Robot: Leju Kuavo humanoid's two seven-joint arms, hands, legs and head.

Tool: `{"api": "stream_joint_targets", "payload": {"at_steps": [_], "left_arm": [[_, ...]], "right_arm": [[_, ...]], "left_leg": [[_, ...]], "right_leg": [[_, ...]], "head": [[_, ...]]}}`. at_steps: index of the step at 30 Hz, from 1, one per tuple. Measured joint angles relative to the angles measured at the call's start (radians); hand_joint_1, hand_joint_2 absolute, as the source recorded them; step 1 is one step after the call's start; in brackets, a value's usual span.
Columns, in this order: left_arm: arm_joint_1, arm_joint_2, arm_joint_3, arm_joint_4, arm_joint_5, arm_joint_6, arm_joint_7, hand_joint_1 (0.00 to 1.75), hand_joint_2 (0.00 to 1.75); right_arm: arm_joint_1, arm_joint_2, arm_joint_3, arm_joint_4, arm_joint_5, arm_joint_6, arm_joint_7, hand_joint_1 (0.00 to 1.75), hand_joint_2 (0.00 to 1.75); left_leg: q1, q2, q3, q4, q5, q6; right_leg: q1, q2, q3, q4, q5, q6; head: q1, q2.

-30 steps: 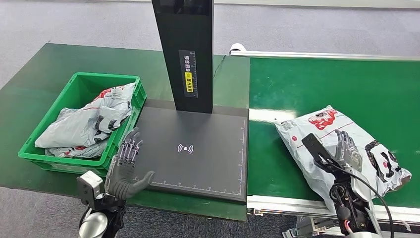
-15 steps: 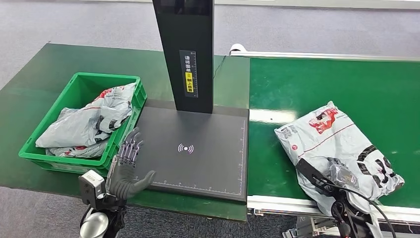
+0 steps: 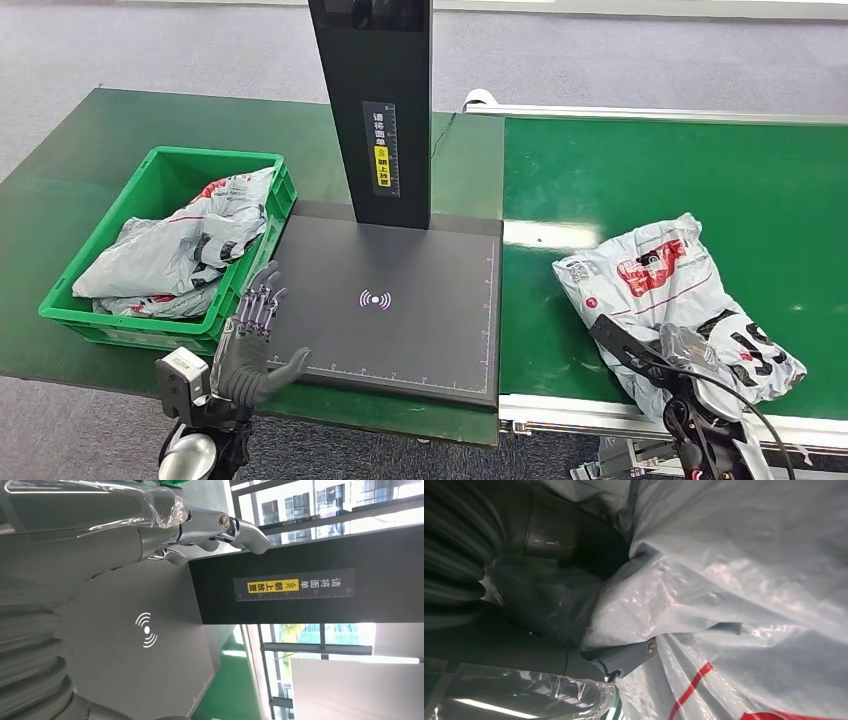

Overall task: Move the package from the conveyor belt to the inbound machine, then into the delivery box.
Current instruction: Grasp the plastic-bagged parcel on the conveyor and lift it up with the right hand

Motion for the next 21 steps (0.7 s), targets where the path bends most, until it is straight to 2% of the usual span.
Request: {"api": "stream_joint_targets", "payload": {"at_steps": [3,7,10,17,21], "left_arm": [[0.003,0.0,0.002,-0.004,0.0,0.0,0.0,0.0,1.75],[0.018,0.0,0.006,-0.023,0.0,0.001,0.0,0.0,1.75],[0.023,-0.001,0.015,-0.034,0.008,0.013,-0.003,0.0,1.75],[0.017,-0.002,0.02,-0.035,0.03,0.043,-0.028,0.0,1.75],[0.009,-0.002,0.02,-0.035,0.031,0.048,-0.035,0.0,1.75]], "right_arm": [[0.0,0.002,0.004,-0.001,-0.001,-0.022,-0.019,1.75,1.75],[0.001,0.021,0.003,-0.026,-0.045,-0.145,-0.084,1.75,1.75],[0.005,0.05,-0.008,-0.093,-0.158,-0.239,-0.202,1.75,1.75],[0.054,0.136,-0.026,-0.325,-0.474,-0.362,-0.525,1.75,1.75],[0.085,0.181,-0.014,-0.44,-0.532,-0.423,-0.637,1.75,1.75]], "left_leg": [[0.0,0.0,0.0,0.0,0.0,0.0],[0.0,0.001,-0.002,0.0,0.0,0.0],[0.0,0.001,-0.002,0.0,0.0,0.0],[0.001,0.001,-0.002,0.0,0.0,0.0],[0.0,0.0,-0.002,0.0,0.0,0.0]], "right_leg": [[0.0,0.0,0.0,0.0,0.0,0.0],[0.0,0.0,-0.001,0.0,0.0,0.0],[0.0,0.0,-0.002,0.0,0.0,0.0],[0.001,0.0,-0.002,0.0,0.0,0.0],[0.001,0.0,-0.002,0.0,0.0,0.0]], "head": [[0.0,0.0],[0.0,0.0],[0.0,0.0],[0.0,0.0],[0.0,0.0]]}}
